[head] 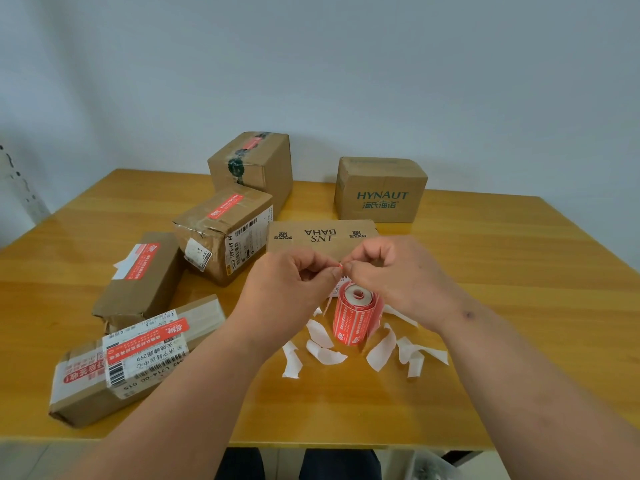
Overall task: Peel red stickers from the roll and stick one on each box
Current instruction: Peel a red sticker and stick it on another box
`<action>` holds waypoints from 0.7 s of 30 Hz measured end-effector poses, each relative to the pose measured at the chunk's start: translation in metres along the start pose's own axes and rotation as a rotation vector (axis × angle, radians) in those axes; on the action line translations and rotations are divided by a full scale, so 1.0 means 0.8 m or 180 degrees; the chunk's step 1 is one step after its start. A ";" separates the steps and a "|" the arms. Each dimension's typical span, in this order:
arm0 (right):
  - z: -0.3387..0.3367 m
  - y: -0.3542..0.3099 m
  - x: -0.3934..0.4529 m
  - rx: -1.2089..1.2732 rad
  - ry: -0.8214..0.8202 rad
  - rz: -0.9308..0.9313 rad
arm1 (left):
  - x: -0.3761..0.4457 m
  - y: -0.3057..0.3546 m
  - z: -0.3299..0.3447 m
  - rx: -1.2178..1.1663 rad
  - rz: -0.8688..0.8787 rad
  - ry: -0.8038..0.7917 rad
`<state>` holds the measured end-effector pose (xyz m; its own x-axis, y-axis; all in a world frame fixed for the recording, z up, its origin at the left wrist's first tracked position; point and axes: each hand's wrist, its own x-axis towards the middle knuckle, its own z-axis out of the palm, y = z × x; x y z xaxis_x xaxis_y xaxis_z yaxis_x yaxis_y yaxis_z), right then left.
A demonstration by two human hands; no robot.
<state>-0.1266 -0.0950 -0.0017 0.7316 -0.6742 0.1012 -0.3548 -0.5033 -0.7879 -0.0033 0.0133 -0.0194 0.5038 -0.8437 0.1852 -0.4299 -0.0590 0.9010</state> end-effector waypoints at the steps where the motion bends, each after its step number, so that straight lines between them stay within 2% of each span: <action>1: 0.000 0.000 0.000 0.0012 0.0001 0.0002 | 0.000 0.001 0.000 -0.0008 -0.0006 -0.0017; 12: 0.005 -0.005 -0.001 -0.0325 -0.0041 -0.0081 | 0.003 -0.005 -0.003 0.0093 -0.0104 0.0002; 15: 0.006 -0.002 0.000 -0.0477 -0.0008 -0.0088 | 0.005 -0.008 -0.004 0.0132 -0.0285 0.0196; 18: 0.003 0.004 -0.001 -0.0644 -0.0012 -0.0046 | 0.010 -0.010 -0.014 -0.0362 -0.0755 0.0667; 21: -0.001 0.008 -0.003 -0.0845 -0.0083 -0.0009 | 0.019 -0.013 -0.032 -0.1441 -0.1160 0.1157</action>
<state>-0.1311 -0.0975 -0.0064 0.7462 -0.6603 0.0848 -0.4907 -0.6316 -0.6003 0.0282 0.0150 -0.0157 0.8104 -0.5750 -0.1122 0.1305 -0.0095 0.9914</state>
